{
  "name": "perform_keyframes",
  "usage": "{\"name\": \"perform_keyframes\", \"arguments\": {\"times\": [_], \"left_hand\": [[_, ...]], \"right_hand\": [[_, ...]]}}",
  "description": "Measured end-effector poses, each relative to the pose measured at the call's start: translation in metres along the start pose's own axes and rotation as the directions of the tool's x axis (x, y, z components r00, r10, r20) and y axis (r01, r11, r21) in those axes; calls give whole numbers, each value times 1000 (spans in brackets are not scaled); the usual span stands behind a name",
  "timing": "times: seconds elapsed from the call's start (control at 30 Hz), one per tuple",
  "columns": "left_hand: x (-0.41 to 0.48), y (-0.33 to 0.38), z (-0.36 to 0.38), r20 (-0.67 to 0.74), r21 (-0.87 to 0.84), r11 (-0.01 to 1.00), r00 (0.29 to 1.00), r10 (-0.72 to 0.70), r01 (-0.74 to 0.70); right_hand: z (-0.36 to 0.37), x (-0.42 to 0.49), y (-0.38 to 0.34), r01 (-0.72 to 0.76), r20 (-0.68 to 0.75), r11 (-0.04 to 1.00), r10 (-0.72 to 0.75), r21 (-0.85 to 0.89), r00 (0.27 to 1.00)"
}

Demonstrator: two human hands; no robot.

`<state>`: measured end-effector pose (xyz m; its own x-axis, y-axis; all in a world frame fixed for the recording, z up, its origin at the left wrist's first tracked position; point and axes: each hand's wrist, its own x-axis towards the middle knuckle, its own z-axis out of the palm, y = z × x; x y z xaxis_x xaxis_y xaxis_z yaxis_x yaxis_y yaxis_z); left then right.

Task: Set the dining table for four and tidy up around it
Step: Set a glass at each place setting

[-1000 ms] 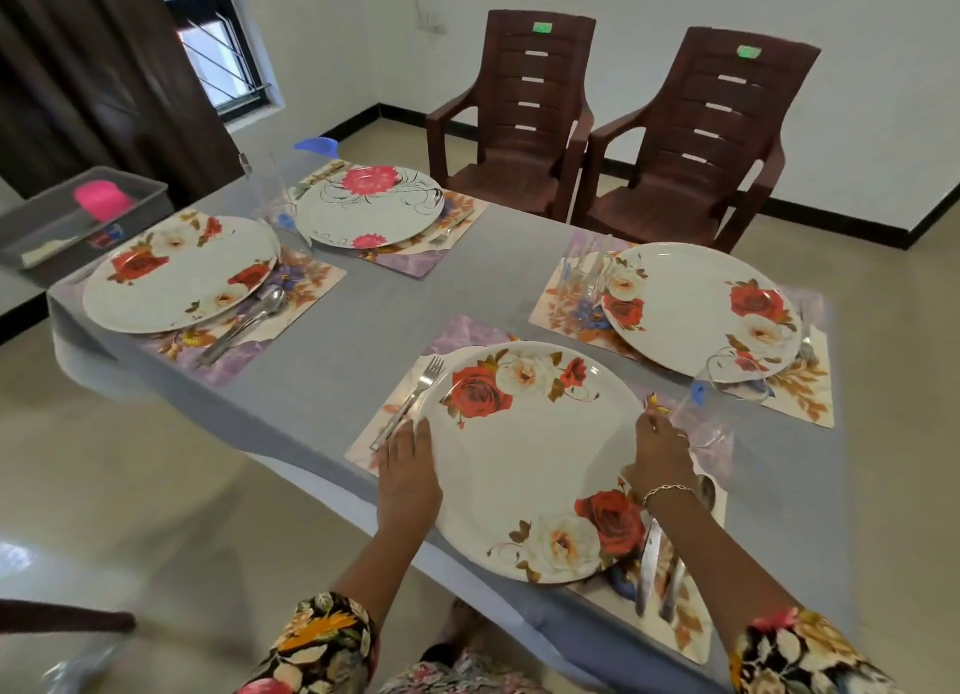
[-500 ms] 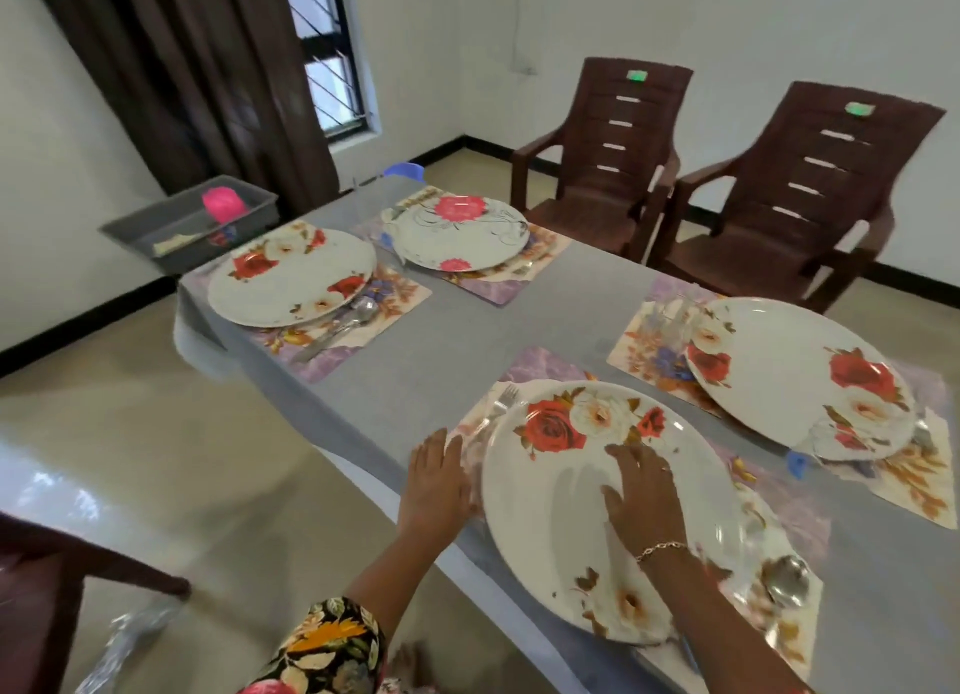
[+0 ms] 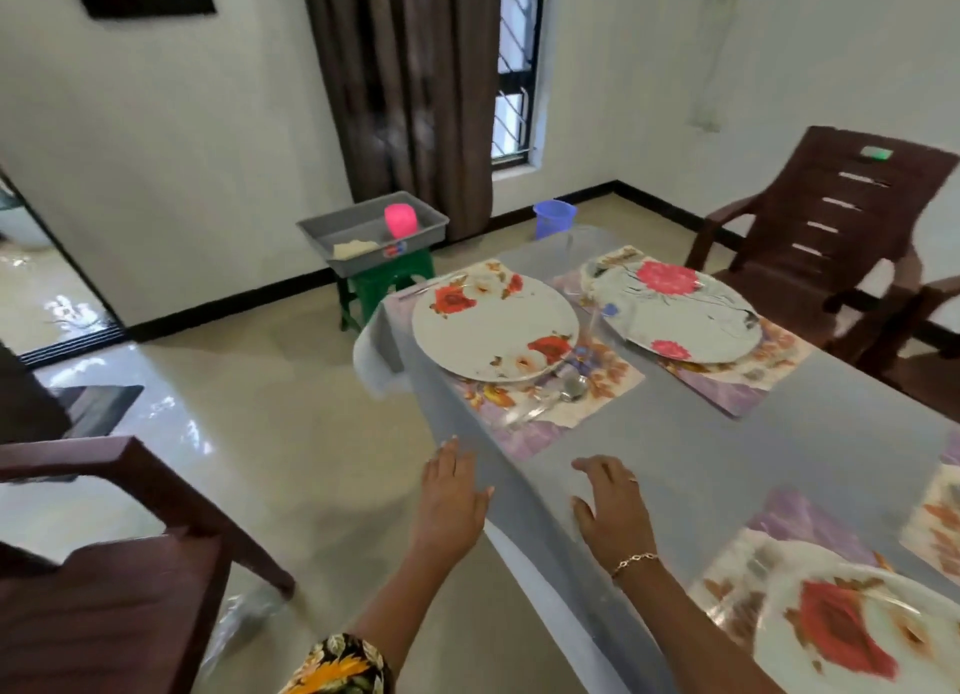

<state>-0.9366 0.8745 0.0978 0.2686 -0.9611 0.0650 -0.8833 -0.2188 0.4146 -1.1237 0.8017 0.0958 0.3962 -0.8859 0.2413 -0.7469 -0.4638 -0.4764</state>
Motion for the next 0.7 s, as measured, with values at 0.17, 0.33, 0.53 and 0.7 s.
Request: {"name": "perform_keyframes", "arguments": {"times": [0.17, 0.33, 0.53, 0.7], "left_hand": [[34, -77, -45, -20, 25, 992, 992, -124, 124], [67, -132, -79, -33, 46, 980, 980, -194, 195], [129, -175, -95, -9, 69, 980, 982, -189, 189], [208, -224, -109, 17, 145, 976, 986, -167, 163]], "right_hand": [[42, 76, -73, 31, 26, 995, -33, 91, 999], [85, 135, -128, 46, 111, 993, -58, 113, 992], [128, 211, -158, 24, 134, 988, -45, 151, 990], [165, 294, -182, -20, 134, 974, -11, 226, 991]]}}
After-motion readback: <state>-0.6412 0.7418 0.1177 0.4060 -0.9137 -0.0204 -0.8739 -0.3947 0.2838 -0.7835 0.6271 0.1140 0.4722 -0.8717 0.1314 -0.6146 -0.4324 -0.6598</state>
